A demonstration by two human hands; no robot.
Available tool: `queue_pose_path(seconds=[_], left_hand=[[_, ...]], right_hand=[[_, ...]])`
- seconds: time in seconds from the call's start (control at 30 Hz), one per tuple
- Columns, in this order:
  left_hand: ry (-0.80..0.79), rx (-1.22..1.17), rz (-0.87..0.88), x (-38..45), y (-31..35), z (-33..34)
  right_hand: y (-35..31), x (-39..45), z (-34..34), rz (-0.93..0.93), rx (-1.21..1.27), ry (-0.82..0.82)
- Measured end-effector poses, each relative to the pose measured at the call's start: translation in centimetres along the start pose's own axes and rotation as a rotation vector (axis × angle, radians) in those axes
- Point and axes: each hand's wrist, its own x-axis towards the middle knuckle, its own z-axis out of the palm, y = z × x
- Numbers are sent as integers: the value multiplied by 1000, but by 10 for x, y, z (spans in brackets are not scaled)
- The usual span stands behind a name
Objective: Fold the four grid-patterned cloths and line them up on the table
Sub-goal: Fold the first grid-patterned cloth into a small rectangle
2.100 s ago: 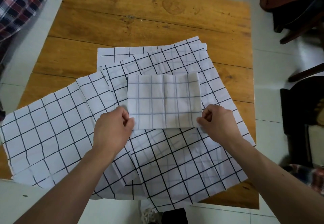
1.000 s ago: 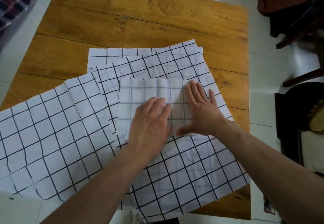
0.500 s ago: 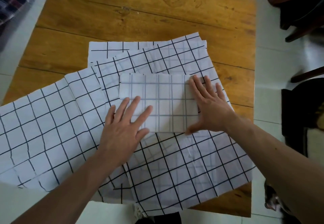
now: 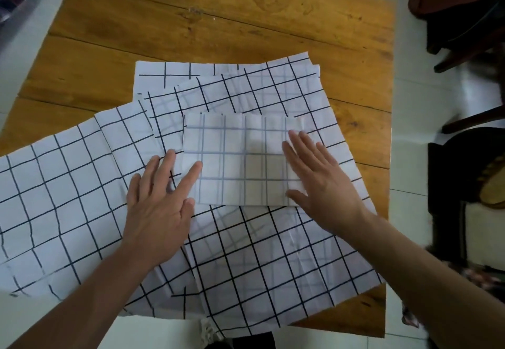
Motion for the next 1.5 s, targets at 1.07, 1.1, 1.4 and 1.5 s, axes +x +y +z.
queue_pose_path(seconds=[1.07, 1.1, 1.4, 1.5], left_hand=[[-4, 216, 434, 28, 1, -34], [-3, 226, 430, 28, 2, -34], [94, 207, 484, 22, 8, -21], [179, 135, 453, 24, 4, -17]], right_hand=[[-57, 0, 27, 133, 262, 226], [-58, 0, 29, 147, 274, 233], [-57, 2, 30, 203, 292, 204], [-58, 1, 31, 217, 302, 206]])
